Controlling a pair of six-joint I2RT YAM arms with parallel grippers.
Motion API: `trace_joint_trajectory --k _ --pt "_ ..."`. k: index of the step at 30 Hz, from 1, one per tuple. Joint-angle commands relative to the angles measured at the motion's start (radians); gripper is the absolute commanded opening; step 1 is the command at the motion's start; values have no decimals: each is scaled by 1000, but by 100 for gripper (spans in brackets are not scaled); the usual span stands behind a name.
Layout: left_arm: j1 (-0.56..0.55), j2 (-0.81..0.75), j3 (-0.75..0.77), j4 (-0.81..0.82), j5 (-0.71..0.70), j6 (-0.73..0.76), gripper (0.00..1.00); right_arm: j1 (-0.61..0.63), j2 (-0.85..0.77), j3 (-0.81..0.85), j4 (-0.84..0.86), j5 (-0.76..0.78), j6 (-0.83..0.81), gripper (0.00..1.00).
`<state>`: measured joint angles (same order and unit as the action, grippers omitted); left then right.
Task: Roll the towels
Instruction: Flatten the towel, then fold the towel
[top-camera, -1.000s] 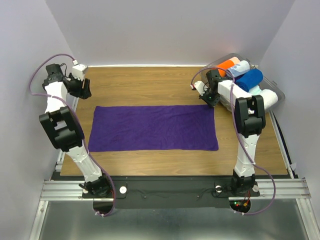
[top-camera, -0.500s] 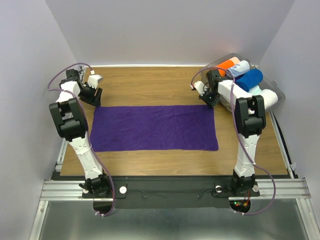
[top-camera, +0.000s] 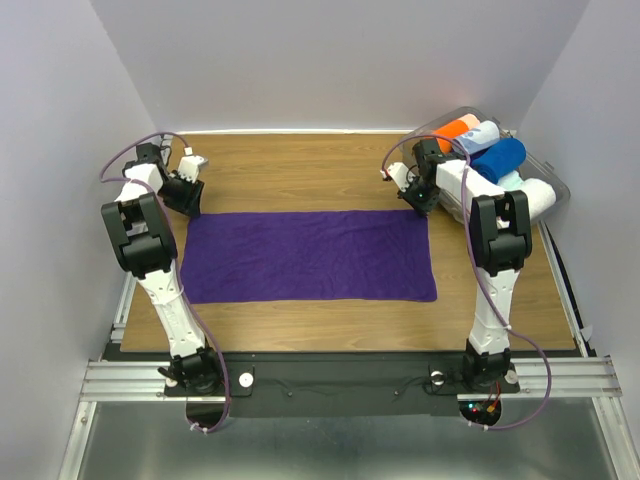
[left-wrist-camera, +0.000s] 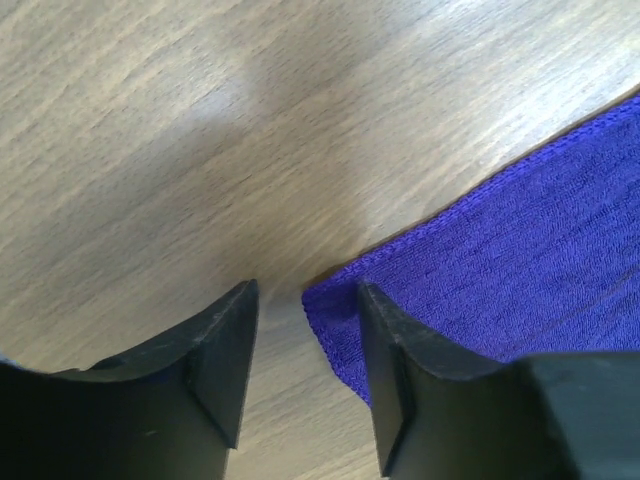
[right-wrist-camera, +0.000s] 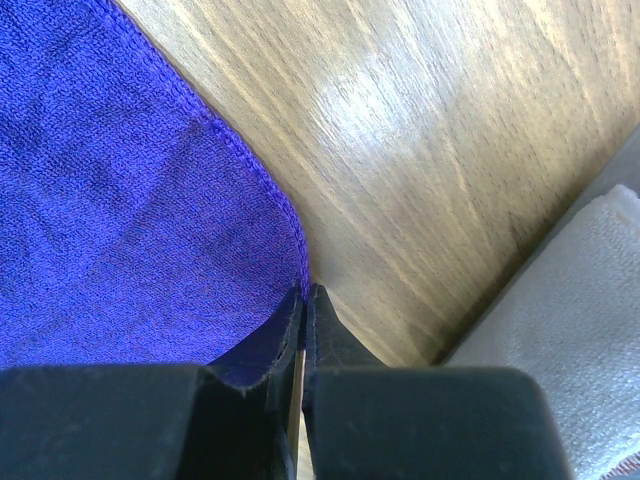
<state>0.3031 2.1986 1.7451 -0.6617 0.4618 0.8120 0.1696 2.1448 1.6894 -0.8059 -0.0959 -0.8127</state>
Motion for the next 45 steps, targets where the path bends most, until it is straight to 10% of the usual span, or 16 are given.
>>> trace_joint_trajectory --k 1,10,23,45 --pt "1 -10 -1 -33 35 18 47 -8 -57 7 -15 -13 -11 1" --pt "7 -2 11 -43 22 38 0 -7 -68 -17 -18 -31 -11 1" --pt "16 81 332 -122 -6 56 0 4 -91 -34 -22 -45 -3 1" --pt "157 -221 13 -196 143 297 0 5 -348 -215 -27 -128 -62 0"
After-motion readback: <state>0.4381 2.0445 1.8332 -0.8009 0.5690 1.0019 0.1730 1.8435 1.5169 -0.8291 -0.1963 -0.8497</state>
